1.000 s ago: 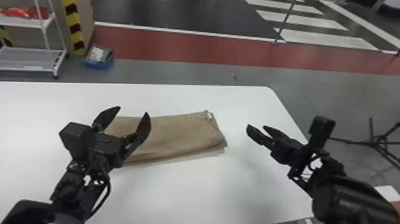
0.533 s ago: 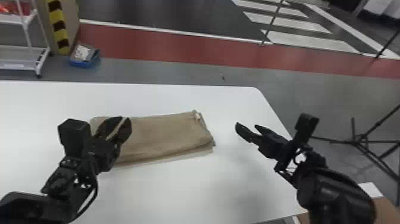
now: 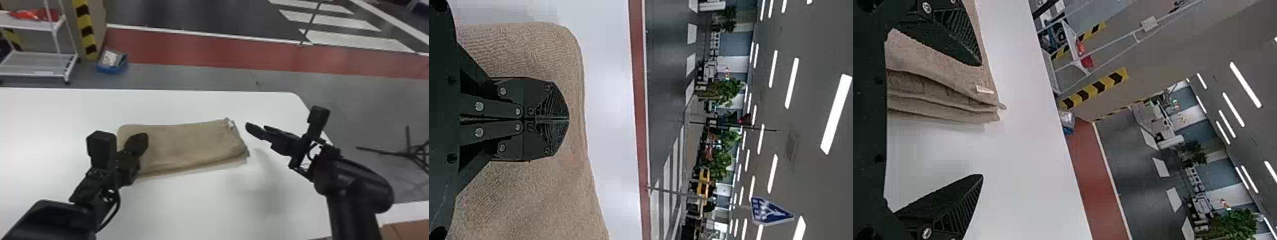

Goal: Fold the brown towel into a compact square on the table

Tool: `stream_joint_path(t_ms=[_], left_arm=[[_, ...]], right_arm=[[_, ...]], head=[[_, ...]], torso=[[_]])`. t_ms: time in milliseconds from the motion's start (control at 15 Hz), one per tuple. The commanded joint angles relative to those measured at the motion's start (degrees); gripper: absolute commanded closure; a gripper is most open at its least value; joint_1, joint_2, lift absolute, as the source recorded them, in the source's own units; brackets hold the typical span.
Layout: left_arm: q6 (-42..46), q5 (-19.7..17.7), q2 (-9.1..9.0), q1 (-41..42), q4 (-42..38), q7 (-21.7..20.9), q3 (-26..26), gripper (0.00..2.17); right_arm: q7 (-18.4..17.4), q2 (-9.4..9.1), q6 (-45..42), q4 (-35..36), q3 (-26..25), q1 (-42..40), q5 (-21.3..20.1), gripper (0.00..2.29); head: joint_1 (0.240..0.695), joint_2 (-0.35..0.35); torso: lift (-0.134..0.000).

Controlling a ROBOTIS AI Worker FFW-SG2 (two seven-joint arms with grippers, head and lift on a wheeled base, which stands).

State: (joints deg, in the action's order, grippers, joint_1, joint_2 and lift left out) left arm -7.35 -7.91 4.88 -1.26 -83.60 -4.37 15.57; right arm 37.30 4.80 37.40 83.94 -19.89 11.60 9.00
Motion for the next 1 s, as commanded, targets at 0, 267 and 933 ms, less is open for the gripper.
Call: stream_joint_path(t_ms=[0, 267, 933], left_arm=[[0.0, 0.3, 0.04, -0.4, 1.0, -0.3, -0.5, 2.14], [0.4, 0.4, -0.05, -1.2, 3.0, -0.4, -0.5, 2.14], [0.7, 0.4, 0.22, -2.2, 4.7, -0.5, -0.7, 2.14]], right_arm=[[0.1, 0.21, 0.9, -6.9, 1.1, 4.6, 0.0, 0.1], [-0.6, 0.12, 0.7, -11.5, 2.8, 7.5, -0.8, 0.14], [-5.0, -0.58, 10.9, -8.0, 9.9, 8.3, -9.0, 0.39]], head=[[0.695, -0.198], [0.695, -0.162], [0.695, -0.124]], torso=[[-0.123], [-0.123], [-0.123]])
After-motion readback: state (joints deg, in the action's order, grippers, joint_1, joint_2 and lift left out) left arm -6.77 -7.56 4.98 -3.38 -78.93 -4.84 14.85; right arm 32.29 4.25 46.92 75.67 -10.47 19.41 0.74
